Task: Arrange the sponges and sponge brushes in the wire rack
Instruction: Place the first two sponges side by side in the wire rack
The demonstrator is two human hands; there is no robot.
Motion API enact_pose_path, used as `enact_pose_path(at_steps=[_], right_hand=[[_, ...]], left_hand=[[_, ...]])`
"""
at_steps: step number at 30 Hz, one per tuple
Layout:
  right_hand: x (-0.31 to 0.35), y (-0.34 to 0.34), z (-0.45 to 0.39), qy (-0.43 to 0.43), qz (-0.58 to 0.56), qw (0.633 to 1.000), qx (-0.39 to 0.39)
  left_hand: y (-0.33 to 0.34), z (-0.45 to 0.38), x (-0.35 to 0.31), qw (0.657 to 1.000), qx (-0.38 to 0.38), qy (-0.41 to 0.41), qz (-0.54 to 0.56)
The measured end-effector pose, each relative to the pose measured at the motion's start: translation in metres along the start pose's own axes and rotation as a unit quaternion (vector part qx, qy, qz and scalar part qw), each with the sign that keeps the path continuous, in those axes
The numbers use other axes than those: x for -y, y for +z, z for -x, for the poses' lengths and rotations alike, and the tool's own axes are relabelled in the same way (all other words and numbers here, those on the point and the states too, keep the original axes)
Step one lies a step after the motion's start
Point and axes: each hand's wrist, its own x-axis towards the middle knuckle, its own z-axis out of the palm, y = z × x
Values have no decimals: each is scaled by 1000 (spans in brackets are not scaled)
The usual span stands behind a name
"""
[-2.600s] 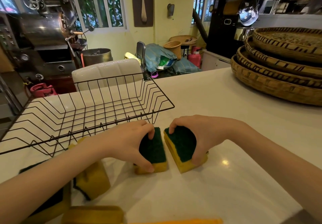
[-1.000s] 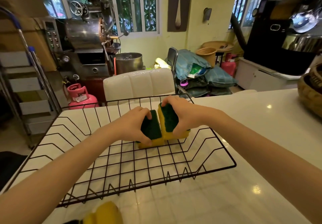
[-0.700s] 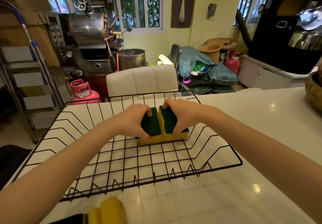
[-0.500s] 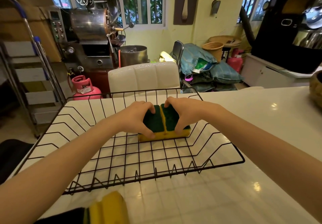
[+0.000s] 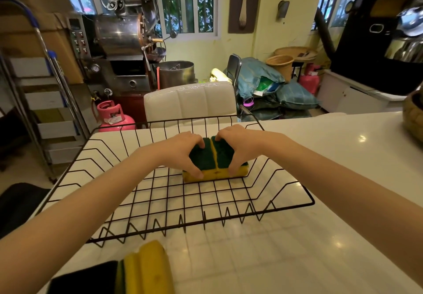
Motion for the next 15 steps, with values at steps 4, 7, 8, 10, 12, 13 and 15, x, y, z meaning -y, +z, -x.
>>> enact_pose_path(at_steps=[4,7,8,10,12,13,15], right_hand=[[4,-11,15,-8,-49,998,-32],[14,-23,33,-28,-94,993,-58],[19,-27,40,-35,-103,992,-63],[28,-31,50,-44,-119,989,-72],[40,-34,63,-60,-143,984,-88],[48,-35,69,-74,-154,980,-100],[66,-36,82,-96,-179,971,-126]], left_hand=[[-17,15,-7,999,37,-15,27],[-30,39,-17,997,24,-12,70],[-34,48,-20,997,13,-10,80],[-39,64,-27,995,-6,-5,97],[-43,85,-34,993,-41,12,111],[-44,96,-37,991,-62,23,120],[-43,121,-45,984,-97,51,139]])
